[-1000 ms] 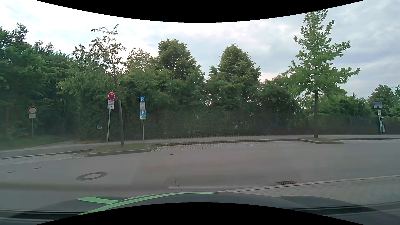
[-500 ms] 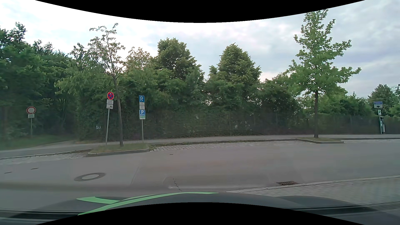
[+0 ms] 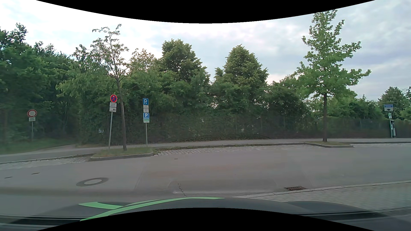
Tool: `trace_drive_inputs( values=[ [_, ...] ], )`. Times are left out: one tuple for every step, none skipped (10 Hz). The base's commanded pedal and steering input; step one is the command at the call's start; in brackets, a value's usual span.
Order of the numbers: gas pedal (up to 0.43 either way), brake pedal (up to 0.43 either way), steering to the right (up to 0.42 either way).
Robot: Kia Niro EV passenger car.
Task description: Follow the waypoints while adhering to traffic rules and regulations
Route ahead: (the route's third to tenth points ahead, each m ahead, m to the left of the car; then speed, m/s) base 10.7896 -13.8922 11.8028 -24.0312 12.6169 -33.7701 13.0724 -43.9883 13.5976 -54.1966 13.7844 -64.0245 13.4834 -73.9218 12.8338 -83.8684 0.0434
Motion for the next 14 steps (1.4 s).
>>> trace_drive_inputs(
  values=[
    [0.0,0.22,0.058],
    [0.0,0.22,0.058],
    [0.0,0.226,0.058],
    [0.0,0.226,0.058],
    [0.0,0.226,0.058],
    [0.0,0.226,0.058],
    [0.0,0.226,0.058],
    [0.0,0.226,0.058],
    [0.0,0.226,0.058],
    [0.0,0.226,0.058],
    [0.0,0.226,0.058],
    [0.0,0.226,0.058],
    [0.0,0.226,0.058],
    [0.0,0.226,0.058]
  ],
)
